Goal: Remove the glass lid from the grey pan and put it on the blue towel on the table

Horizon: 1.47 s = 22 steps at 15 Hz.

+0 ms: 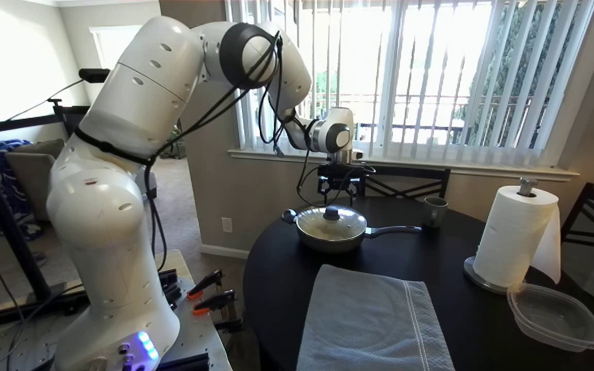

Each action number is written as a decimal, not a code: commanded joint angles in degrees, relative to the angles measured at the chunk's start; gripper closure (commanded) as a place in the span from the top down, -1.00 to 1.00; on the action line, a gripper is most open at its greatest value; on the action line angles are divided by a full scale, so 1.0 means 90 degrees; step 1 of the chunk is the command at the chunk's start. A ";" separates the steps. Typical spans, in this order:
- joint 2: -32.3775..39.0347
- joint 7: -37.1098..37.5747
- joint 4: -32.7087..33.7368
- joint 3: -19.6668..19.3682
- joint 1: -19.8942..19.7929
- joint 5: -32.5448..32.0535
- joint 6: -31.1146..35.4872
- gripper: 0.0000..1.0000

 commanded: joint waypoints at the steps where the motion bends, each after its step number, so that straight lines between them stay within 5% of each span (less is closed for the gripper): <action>1: 0.0163 -0.0219 0.0039 0.0147 -0.0052 0.0041 0.0080 1.00; 22: 0.0916 -0.0705 0.0817 0.0331 -0.0111 0.0041 -0.0186 1.00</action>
